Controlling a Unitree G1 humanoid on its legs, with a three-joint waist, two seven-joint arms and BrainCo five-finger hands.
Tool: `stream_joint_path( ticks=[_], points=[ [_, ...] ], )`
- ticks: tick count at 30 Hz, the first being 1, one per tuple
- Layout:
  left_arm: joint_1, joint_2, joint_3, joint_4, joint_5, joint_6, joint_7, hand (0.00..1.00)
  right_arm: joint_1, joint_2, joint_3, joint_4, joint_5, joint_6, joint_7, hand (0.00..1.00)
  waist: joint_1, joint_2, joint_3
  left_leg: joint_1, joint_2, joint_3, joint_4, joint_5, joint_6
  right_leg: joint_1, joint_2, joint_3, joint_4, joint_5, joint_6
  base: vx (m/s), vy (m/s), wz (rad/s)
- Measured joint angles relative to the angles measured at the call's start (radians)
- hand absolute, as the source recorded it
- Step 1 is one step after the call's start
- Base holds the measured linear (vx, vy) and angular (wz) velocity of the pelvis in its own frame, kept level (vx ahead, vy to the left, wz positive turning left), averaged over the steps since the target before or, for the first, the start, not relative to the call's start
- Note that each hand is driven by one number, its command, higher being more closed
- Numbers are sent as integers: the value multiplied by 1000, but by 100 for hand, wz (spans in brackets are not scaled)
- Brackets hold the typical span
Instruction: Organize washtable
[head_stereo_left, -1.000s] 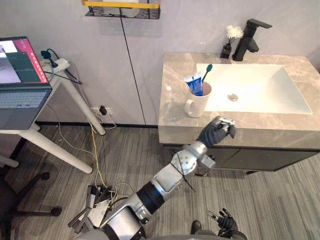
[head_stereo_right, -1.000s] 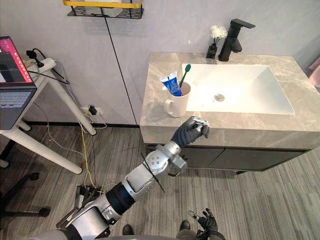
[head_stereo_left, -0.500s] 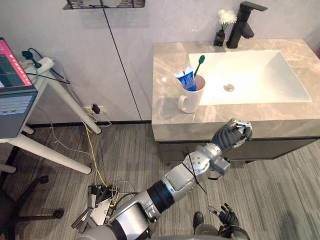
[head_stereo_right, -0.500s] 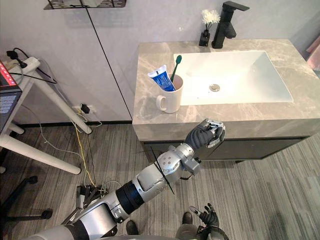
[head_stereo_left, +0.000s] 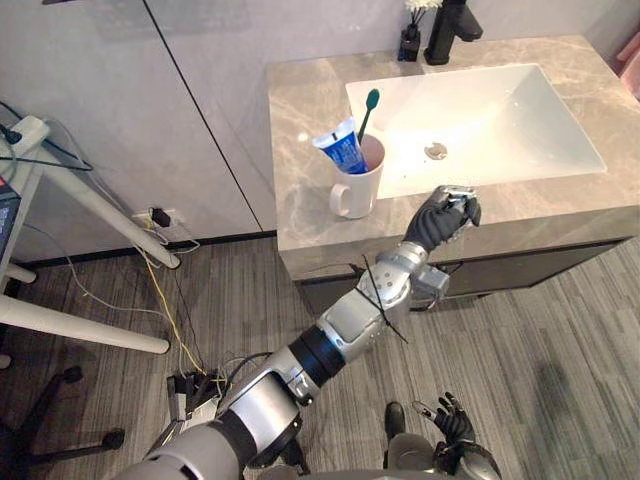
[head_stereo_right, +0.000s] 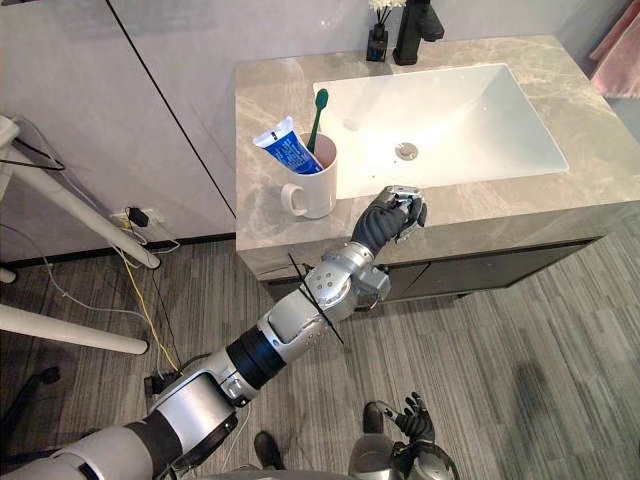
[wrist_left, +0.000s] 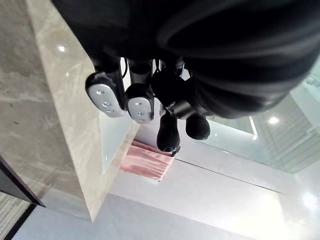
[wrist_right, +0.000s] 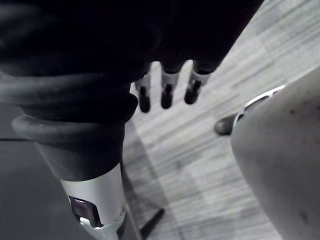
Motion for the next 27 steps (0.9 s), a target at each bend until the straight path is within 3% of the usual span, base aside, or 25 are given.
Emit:
stream_joint_path(
  ticks=[5,15,20,27],
  points=[
    [-30,2,71,1,0,-1,21,100,1,-2,17,-35,0,0,1,0,-21,6,24,-5,-2,7,0,0,0,-10,-1,5,1,0,0,-1,-10,-5],
    [-68,4,149,36,25,-2,24,100,14,-13,19,-64,-1,1,7,0,-23,10,26,-8,-5,28,8,0,0,-25,-5,32,1,1,1,2,-15,-7],
    [-68,5,236,101,28,1,47,100,24,-17,19,-94,0,1,10,0,-23,27,36,-5,-12,48,8,-1,0,-36,-10,52,2,4,5,-16,-10,-10],
    [-68,6,255,113,47,2,44,100,39,-17,16,-111,1,-1,9,0,-24,29,38,-3,-14,53,8,-1,0,-42,-11,64,3,5,6,-11,-14,-6]
  ],
)
